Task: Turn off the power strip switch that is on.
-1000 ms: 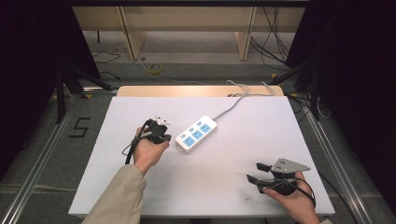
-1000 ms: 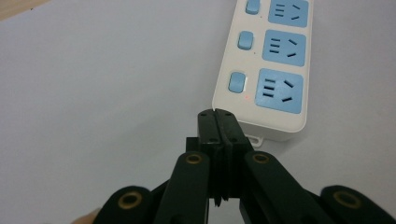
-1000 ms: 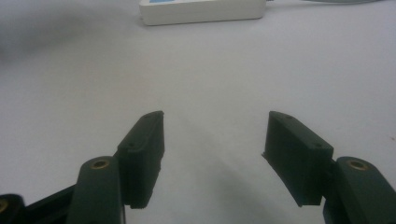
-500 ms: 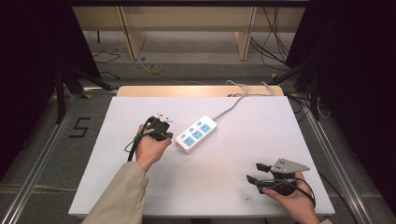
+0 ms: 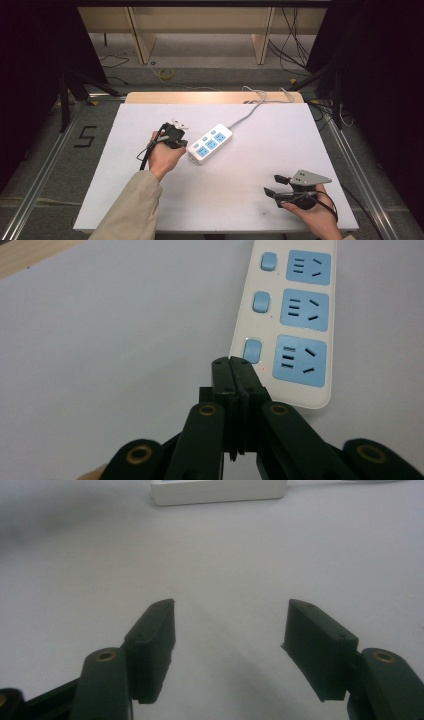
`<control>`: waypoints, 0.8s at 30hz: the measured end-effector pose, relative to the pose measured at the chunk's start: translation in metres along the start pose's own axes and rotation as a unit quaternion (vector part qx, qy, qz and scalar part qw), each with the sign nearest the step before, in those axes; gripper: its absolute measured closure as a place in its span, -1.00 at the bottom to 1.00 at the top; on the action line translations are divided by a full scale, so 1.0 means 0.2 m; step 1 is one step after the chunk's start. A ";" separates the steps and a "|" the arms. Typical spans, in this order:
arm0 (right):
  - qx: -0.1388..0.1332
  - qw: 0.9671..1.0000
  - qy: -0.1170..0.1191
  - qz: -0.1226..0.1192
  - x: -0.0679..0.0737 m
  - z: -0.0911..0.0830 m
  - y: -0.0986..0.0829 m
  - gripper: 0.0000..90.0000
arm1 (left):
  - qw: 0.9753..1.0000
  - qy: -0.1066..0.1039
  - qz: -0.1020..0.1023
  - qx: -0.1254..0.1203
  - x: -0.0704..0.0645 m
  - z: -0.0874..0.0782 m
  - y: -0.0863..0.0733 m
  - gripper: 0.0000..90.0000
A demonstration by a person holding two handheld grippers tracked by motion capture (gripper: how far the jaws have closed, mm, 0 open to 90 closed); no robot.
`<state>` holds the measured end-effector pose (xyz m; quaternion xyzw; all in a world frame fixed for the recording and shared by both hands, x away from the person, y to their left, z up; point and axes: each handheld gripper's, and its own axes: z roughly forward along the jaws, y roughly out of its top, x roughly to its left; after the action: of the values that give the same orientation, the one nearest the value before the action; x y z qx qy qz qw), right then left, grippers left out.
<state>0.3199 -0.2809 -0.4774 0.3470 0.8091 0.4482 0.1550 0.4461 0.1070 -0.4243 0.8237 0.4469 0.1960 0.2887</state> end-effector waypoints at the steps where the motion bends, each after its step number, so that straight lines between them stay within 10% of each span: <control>1: 0.000 1.000 0.000 -0.001 0.00 0.00 0.00 -0.16 | 1.000 -0.001 -0.002 -0.001 0.00 0.00 0.00 0.99; 24: 0.001 1.000 0.000 0.000 0.00 0.00 0.00 -0.15 | 1.000 -0.007 0.010 0.023 -0.03 0.10 0.10 0.99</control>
<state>0.3201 -0.2814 -0.4777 0.3468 0.8098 0.4472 0.1546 0.4671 0.0868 -0.4259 0.8362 0.4407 0.1826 0.2705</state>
